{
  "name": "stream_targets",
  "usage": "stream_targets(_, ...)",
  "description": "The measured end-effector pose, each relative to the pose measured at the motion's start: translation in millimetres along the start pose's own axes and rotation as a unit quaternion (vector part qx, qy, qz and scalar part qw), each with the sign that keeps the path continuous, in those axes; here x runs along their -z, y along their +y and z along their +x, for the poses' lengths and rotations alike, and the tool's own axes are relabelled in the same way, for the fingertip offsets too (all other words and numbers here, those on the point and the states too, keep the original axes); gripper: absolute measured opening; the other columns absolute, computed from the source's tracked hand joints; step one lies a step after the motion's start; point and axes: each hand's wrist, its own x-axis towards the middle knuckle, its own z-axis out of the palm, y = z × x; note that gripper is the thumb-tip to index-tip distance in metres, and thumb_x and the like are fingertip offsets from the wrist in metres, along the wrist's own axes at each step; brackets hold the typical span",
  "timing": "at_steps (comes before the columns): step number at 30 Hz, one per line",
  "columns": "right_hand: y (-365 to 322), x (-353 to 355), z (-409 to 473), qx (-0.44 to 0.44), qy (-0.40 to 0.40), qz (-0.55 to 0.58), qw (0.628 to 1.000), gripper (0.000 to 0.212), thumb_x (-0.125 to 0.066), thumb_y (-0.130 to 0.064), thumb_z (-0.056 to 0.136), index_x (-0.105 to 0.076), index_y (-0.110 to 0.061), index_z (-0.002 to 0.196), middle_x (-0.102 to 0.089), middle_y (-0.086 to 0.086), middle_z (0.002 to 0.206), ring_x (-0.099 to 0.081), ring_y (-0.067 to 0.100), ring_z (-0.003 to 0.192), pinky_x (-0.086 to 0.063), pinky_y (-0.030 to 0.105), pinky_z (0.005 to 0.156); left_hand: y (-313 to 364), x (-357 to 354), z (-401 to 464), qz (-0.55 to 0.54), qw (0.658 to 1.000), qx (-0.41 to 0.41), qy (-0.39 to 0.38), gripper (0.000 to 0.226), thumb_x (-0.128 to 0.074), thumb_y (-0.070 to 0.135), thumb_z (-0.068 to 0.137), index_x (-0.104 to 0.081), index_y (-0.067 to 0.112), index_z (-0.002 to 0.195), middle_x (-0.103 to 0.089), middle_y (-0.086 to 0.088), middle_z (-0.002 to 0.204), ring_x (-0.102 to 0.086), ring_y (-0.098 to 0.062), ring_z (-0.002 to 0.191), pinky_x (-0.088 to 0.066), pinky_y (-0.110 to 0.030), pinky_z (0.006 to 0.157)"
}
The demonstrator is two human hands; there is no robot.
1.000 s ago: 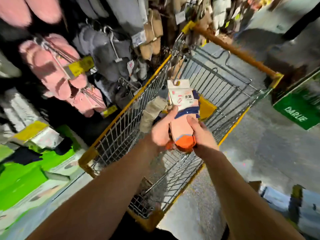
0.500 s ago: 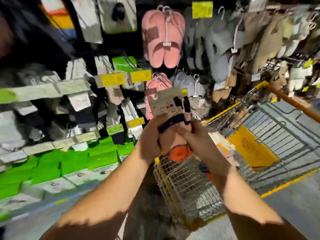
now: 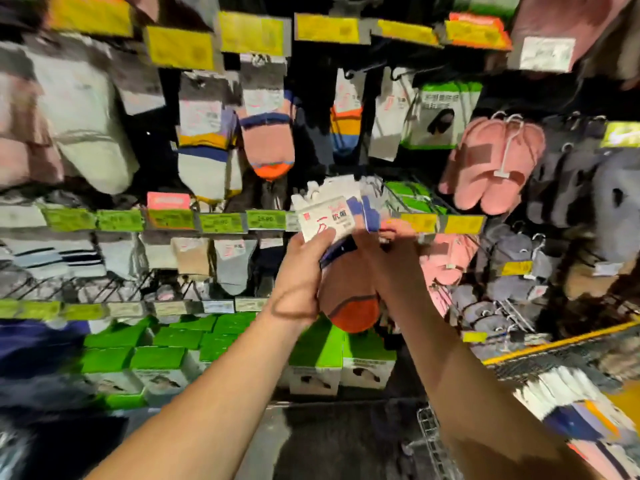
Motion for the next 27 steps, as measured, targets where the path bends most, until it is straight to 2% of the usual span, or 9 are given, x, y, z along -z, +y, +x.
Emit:
stream_targets(3, -12, -26, 3, 0.004, -0.04, -0.038, 0.998, 0.017, -0.064, -0.032, 0.095, -0.058, -0.018, 0.1, -0.059, -0.008, 0.081, -0.058, 0.006, 0.073, -0.042, 0.01, 0.062, 21, 23, 5, 0.029, 0.999, -0.001, 0.032, 0.023, -0.063, 0.014, 0.095, -0.055, 0.012, 0.116, -0.075, -0.005, 0.096, -0.073, -0.01, 0.07, -0.056, -0.024, 0.058)
stream_targets(7, -25, -50, 4, -0.007, -0.068, -0.034, 0.997, 0.009, -0.059, -0.029, 0.099, -0.058, -0.023, 0.093, -0.056, -0.009, 0.079, -0.052, 0.011, 0.075, -0.039, 0.01, 0.062, 39, 43, 10, 0.036, 0.999, -0.013, 0.015, 0.023, -0.065, 0.012, 0.094, -0.057, 0.013, 0.115, -0.076, -0.003, 0.097, -0.073, -0.017, 0.085, -0.057, -0.037, 0.083)
stream_targets(11, -36, -66, 8, -0.053, -0.085, -0.009, 0.995, 0.023, -0.066, -0.04, 0.092, -0.065, -0.017, 0.095, -0.069, 0.006, 0.086, -0.062, 0.017, 0.082, -0.05, 0.035, 0.078, 51, 53, 16, 0.043, 0.999, -0.03, -0.004, 0.036, -0.067, 0.008, 0.092, -0.055, 0.007, 0.125, -0.074, -0.013, 0.11, -0.072, -0.025, 0.1, -0.057, -0.041, 0.09)
stream_targets(15, -38, -78, 16, -0.083, -0.103, 0.075, 0.988, 0.064, -0.074, -0.055, 0.067, -0.066, -0.003, 0.104, -0.071, 0.017, 0.096, -0.066, 0.024, 0.087, -0.054, 0.045, 0.088, 52, 51, 21, 0.021, 0.999, -0.03, 0.015, 0.051, -0.07, 0.026, 0.093, -0.048, 0.009, 0.136, -0.072, -0.013, 0.118, -0.072, -0.027, 0.105, -0.058, -0.044, 0.089)
stream_targets(19, -22, -77, 32, -0.112, -0.087, 0.09, 0.986, 0.047, -0.064, -0.054, 0.083, -0.073, -0.01, 0.099, -0.077, 0.001, 0.094, -0.072, 0.013, 0.093, -0.055, 0.03, 0.09, 55, 43, 23, -0.028, 0.999, -0.013, 0.025, 0.052, -0.048, 0.053, 0.101, -0.048, 0.017, 0.138, -0.072, -0.009, 0.119, -0.072, -0.025, 0.106, -0.056, -0.046, 0.095)
stream_targets(21, -18, -76, 40, -0.107, -0.075, 0.109, 0.985, 0.049, -0.061, -0.049, 0.09, -0.072, -0.004, 0.106, -0.077, 0.01, 0.101, -0.072, 0.02, 0.097, -0.055, 0.031, 0.091, 56, 41, 25, -0.012, 1.0, -0.018, 0.014, 0.05, -0.049, 0.05, 0.101, -0.045, 0.017, 0.138, -0.071, -0.007, 0.119, -0.073, -0.019, 0.102, -0.06, -0.039, 0.086)
stream_targets(23, -21, -77, 42, -0.087, -0.035, 0.138, 0.986, 0.043, -0.065, -0.037, 0.093, -0.064, 0.001, 0.114, -0.074, 0.013, 0.1, -0.071, 0.026, 0.091, -0.055, 0.022, 0.073, 55, 40, 26, 0.004, 0.999, -0.031, 0.014, 0.03, -0.05, 0.037, 0.104, -0.043, 0.022, 0.13, -0.07, 0.0, 0.11, -0.073, -0.01, 0.089, -0.061, -0.028, 0.068)
stream_targets(25, -28, -77, 40, -0.074, 0.003, 0.149, 0.986, 0.036, -0.071, -0.03, 0.088, -0.059, -0.006, 0.112, -0.071, 0.007, 0.096, -0.069, 0.019, 0.084, -0.053, 0.019, 0.066, 57, 38, 25, -0.002, 0.999, -0.029, 0.021, 0.027, -0.051, 0.032, 0.104, -0.042, 0.025, 0.129, -0.069, 0.0, 0.111, -0.072, -0.011, 0.092, -0.06, -0.029, 0.068)
stream_targets(27, -29, -75, 40, -0.059, -0.015, 0.139, 0.988, 0.029, -0.07, -0.032, 0.087, -0.061, -0.012, 0.107, -0.072, 0.005, 0.101, -0.071, 0.017, 0.089, -0.055, 0.026, 0.077, 59, 36, 24, -0.007, 0.999, -0.033, 0.029, 0.033, -0.054, 0.033, 0.102, -0.041, 0.026, 0.132, -0.069, -0.003, 0.118, -0.071, -0.016, 0.1, -0.06, -0.033, 0.075)
